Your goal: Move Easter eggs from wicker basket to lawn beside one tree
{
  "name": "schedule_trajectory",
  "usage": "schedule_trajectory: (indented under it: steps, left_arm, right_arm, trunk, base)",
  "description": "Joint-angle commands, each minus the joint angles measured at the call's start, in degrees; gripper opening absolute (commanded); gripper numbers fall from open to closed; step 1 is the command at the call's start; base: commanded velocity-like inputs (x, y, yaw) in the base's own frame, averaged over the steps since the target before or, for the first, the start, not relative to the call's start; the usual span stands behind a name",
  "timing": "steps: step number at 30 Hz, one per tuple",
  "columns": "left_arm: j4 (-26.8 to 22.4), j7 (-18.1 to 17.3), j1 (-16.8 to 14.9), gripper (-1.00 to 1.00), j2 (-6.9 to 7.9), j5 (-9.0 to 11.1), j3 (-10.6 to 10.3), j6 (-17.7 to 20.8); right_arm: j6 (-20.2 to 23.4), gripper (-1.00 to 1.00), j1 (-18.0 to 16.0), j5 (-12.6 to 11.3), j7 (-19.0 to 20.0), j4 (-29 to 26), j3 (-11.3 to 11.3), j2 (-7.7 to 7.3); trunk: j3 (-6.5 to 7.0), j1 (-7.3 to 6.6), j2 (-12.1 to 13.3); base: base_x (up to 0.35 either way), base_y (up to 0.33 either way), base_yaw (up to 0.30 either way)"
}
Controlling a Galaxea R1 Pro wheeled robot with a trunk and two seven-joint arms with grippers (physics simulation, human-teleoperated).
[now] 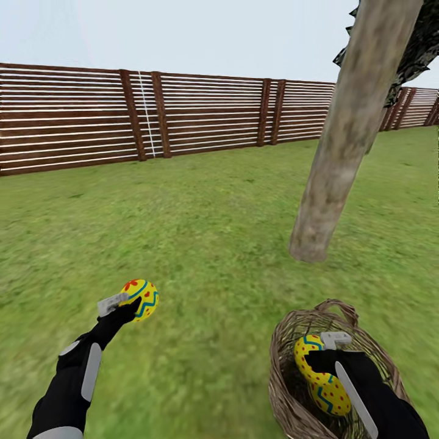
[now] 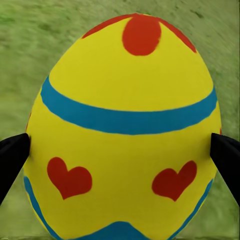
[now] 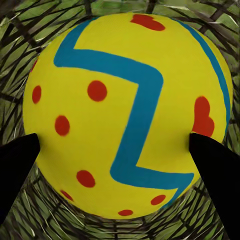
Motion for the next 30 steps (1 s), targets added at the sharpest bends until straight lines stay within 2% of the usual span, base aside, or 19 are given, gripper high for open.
schedule_trajectory:
  steps: [1, 2, 4, 6, 10, 11, 12, 13, 14, 16, 17, 19, 22, 25, 26, 28, 30]
  left_arm:
    - [-0.57, -0.29, -0.05, -1.00, 0.01, 0.35, 0.19, 1.44]
    - [-0.80, -0.29, -0.04, -1.00, -0.02, 0.07, -0.82, 2.79]
    - [-0.84, -0.29, -0.03, -1.00, -0.11, 0.09, -1.24, 7.39]
    - [-0.36, -0.24, -0.04, -1.00, -0.36, 0.02, -1.47, 8.09]
    - [4.83, -0.08, -0.03, -1.00, -0.69, 0.11, -1.48, 7.44]
    - [5.49, -0.08, 0.01, -1.00, -0.73, 0.05, -1.47, 6.05]
    - [7.58, -0.10, 0.03, -1.00, -0.96, 0.00, -1.45, 1.70]
    - [9.94, 0.00, 0.04, -1.00, -1.08, -0.03, -1.42, -5.47]
    - [11.26, 0.08, 0.04, -1.00, -1.09, 0.04, -1.37, -10.89]
    - [12.04, 0.02, 0.85, -1.00, -1.08, 0.18, -1.13, -14.80]
    - [11.90, -0.01, 2.80, -1.00, -1.03, 0.26, -1.03, -15.53]
    - [11.80, 0.01, 5.71, -1.00, -1.06, 0.30, -1.03, -19.84]
    - [11.51, -0.26, 8.85, -1.00, -1.05, 0.55, -0.96, -21.60]
    - [10.15, -0.44, 10.83, -1.00, -0.78, 0.55, -0.79, -21.71]
    - [9.82, -0.44, 12.52, -1.00, -0.67, 0.46, -0.66, -21.70]
    - [8.23, -0.40, 14.34, -1.00, -0.44, 0.30, -0.48, -21.50]
    - [5.82, -0.46, 14.66, -1.00, -0.31, 0.16, -0.43, -19.61]
  right_arm:
    - [0.20, -1.00, -0.03, -0.55, -0.51, -0.08, 0.16, -0.05]
    - [0.20, -1.00, -0.03, -0.55, -0.51, -0.36, 0.09, -0.07]
    - [0.20, -1.00, -0.03, -0.55, -0.51, -0.56, 0.17, 0.02]
    - [0.20, -1.00, -0.03, -0.55, -0.51, -0.65, 0.17, 0.17]
    - [0.28, -1.00, -0.03, -0.55, -0.51, -1.88, 0.17, 0.89]
    - [0.28, -1.00, -0.03, -0.55, -0.52, -1.95, 0.19, 0.96]
    - [0.28, -1.00, -0.03, -0.55, -0.51, -1.98, 0.34, 0.99]
    - [0.28, -1.00, -0.03, -0.55, -0.51, -1.99, 0.45, 1.00]
    - [0.28, -1.00, -0.03, -0.55, -0.52, -1.99, 0.49, 1.01]
    - [0.28, -1.00, -0.03, -0.55, -0.51, -2.01, 0.51, 1.01]
    - [0.28, -1.00, -0.03, -0.55, -0.51, -2.05, 0.52, 1.01]
    - [0.34, -1.00, 0.00, -0.55, -0.51, -2.63, 0.52, 0.97]
    - [0.44, -1.00, 0.05, -0.55, -0.51, -2.86, 0.81, 1.01]
    - [0.38, -1.00, 0.06, -0.55, -0.51, -2.87, 2.64, 1.01]
    - [0.37, -1.00, 0.06, -0.55, -0.51, -2.87, 2.81, 1.01]
    - [0.39, -1.00, 0.06, -0.55, -0.51, -3.15, 2.85, 1.01]
    - [0.47, -1.00, 0.12, -0.55, -0.51, -3.58, 2.81, 1.01]
  trunk:
    - [0.18, -0.03, -0.01]
    - [0.40, -0.06, 0.01]
    - [0.84, -0.11, 0.03]
    - [1.28, -0.16, 0.06]
    - [2.17, -0.27, 0.12]
    - [2.39, -0.29, 0.13]
    - [2.61, -0.32, 0.14]
    - [2.83, -0.34, 0.16]
    - [3.06, -0.37, 0.17]
    - [3.50, -0.42, 0.20]
    - [3.72, -0.45, 0.21]
    - [4.16, -0.50, 0.24]
    - [4.61, -0.55, 0.26]
    - [4.61, -0.55, 0.26]
    - [4.61, -0.55, 0.26]
    - [4.83, -0.58, 0.28]
    - [5.27, -0.63, 0.30]
  base:
    - [0.000, 0.000, 0.000]
    - [0.000, 0.000, 0.000]
    - [0.000, 0.000, 0.000]
    - [0.000, 0.000, 0.000]
    - [0.000, 0.000, 0.000]
    - [0.000, 0.000, 0.000]
    - [0.000, 0.000, 0.000]
    - [0.000, 0.000, 0.000]
    - [0.000, 0.000, 0.000]
    - [0.000, 0.000, 0.000]
    - [0.000, 0.000, 0.000]
    - [0.000, 0.000, 0.000]
    - [0.000, 0.000, 0.000]
    - [0.000, 0.000, 0.000]
    - [0.000, 0.000, 0.000]
    - [0.000, 0.000, 0.000]
    - [0.000, 0.000, 0.000]
